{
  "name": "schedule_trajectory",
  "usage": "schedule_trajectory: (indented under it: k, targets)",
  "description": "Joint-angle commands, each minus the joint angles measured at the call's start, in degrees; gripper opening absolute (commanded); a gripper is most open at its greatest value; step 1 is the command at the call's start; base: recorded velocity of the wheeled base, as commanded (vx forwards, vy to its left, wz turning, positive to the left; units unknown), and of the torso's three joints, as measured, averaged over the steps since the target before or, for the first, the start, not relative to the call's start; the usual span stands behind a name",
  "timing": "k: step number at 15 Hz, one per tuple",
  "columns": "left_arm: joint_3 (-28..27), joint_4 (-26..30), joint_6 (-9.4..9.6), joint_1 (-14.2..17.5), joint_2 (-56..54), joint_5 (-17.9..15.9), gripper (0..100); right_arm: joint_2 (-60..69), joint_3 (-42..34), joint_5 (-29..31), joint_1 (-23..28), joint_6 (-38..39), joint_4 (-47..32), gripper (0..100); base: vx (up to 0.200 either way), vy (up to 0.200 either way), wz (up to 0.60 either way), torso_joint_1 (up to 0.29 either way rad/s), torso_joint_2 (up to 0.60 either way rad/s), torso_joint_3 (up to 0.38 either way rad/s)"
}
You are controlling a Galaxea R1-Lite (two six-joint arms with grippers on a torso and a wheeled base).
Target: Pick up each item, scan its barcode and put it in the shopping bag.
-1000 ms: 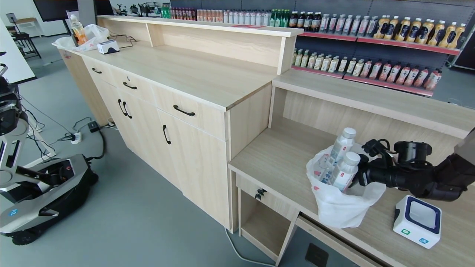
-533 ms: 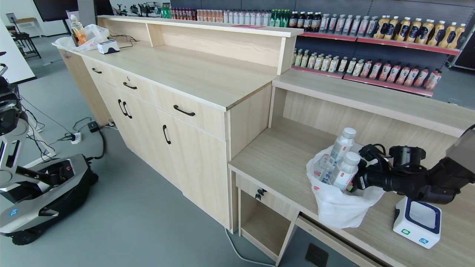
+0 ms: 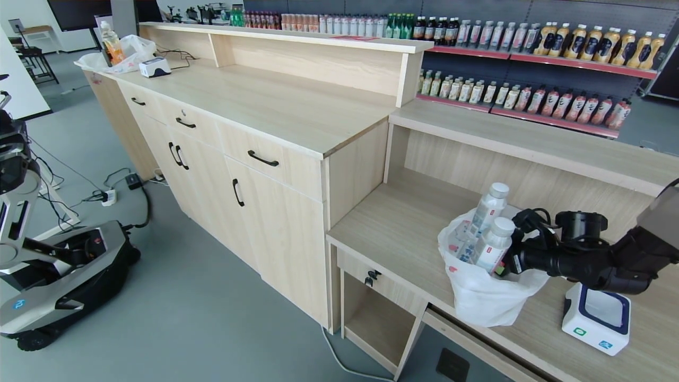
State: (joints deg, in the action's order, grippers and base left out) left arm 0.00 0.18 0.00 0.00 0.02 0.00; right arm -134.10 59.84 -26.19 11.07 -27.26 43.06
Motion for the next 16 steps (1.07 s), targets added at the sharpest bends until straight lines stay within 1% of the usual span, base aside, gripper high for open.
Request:
schedule_trajectory:
  k: [1, 2, 6, 9, 12, 14, 15, 16]
  targets:
    - [0.0, 0.0, 0.00, 0.0, 0.0, 0.1, 100, -0.1, -0.1, 0.0, 0.0, 0.0, -0.1, 0, 0.000, 0.000, 0.00, 0.000, 0.00, 0.000]
    - [0.0, 0.0, 0.00, 0.0, 0.0, 0.0, 100, 0.1, 0.1, 0.0, 0.0, 0.3, -0.1, 100, 0.000, 0.000, 0.00, 0.000, 0.00, 0.000]
    - [0.0, 0.0, 0.00, 0.0, 0.0, 0.0, 100, 2.3, 0.0, 0.0, 0.4, 1.4, -0.1, 100, 0.000, 0.000, 0.00, 0.000, 0.00, 0.000]
    - [0.0, 0.0, 0.00, 0.0, 0.0, 0.0, 100, 7.7, -0.7, 0.0, 0.4, 5.3, -0.3, 100, 0.000, 0.000, 0.00, 0.000, 0.00, 0.000]
    - [0.0, 0.0, 0.00, 0.0, 0.0, 0.0, 100, 12.6, -3.2, 0.0, 1.9, 5.1, 0.2, 100, 0.000, 0.000, 0.00, 0.000, 0.00, 0.000]
    - [0.0, 0.0, 0.00, 0.0, 0.0, 0.0, 100, 19.5, -9.9, 0.4, 4.7, 2.4, 0.3, 100, 0.000, 0.000, 0.00, 0.000, 0.00, 0.000]
    - [0.0, 0.0, 0.00, 0.0, 0.0, 0.0, 100, 20.3, -10.8, 0.5, 5.1, 1.9, 0.3, 100, 0.000, 0.000, 0.00, 0.000, 0.00, 0.000]
    - [0.0, 0.0, 0.00, 0.0, 0.0, 0.0, 100, 26.8, -17.6, 1.0, 8.4, -3.1, 0.3, 100, 0.000, 0.000, 0.00, 0.000, 0.00, 0.000]
